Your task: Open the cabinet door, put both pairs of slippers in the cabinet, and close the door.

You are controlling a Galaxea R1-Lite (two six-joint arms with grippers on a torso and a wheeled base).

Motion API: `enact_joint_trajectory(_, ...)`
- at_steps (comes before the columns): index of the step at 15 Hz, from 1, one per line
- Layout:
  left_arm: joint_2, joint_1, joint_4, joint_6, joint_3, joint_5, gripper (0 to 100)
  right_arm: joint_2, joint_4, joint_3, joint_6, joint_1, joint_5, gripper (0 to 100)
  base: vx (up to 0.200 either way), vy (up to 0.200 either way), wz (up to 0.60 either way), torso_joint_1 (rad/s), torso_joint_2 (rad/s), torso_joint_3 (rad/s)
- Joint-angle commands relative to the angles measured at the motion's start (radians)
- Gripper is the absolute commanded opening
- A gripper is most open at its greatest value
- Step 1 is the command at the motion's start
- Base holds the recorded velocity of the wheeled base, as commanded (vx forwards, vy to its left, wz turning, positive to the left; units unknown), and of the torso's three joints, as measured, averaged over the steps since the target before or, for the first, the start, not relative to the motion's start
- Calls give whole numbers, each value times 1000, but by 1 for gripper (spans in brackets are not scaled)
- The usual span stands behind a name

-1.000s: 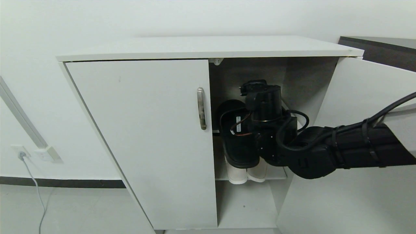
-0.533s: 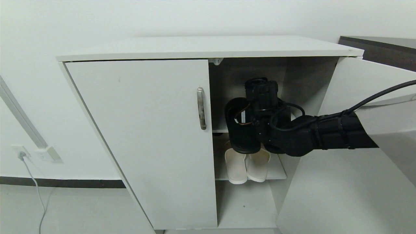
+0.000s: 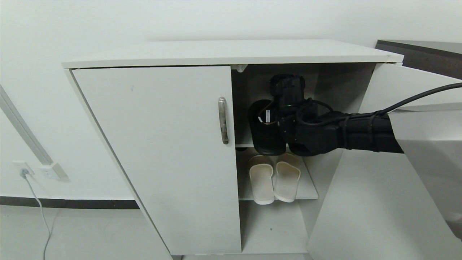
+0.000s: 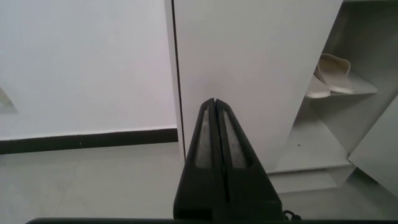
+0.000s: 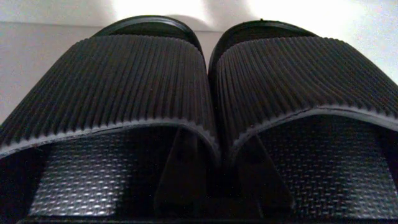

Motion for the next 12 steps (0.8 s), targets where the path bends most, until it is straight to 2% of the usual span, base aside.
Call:
enact_joint_trajectory(1, 1, 0, 0, 0, 0, 1, 0, 27, 17, -44, 10, -2, 5, 0, 0, 0, 0, 0, 0, 0)
enact_joint_trajectory(2, 1, 0, 0, 0, 0, 1, 0, 27, 17, -44, 10, -2, 5, 0, 0, 0, 0, 0, 0, 0)
enact_joint_trajectory(3, 1, 0, 0, 0, 0, 1, 0, 42, 88, -97, 42, -9, 34, 0, 0, 0, 0, 0, 0, 0)
enact_joint_trajectory(5, 1, 0, 0, 1, 0, 1, 0, 56, 137, -99, 60, -20, 50, 0, 0, 0, 0, 0, 0, 0)
enact_joint_trajectory(11, 1, 0, 0, 1, 0, 1, 0, 67, 140, -99, 62, -28, 59, 0, 0, 0, 0, 0, 0, 0)
enact_joint_trajectory(12, 1, 0, 0, 1, 0, 1, 0, 67, 141, -99, 62, -28, 59, 100, 0, 0, 0, 0, 0, 0)
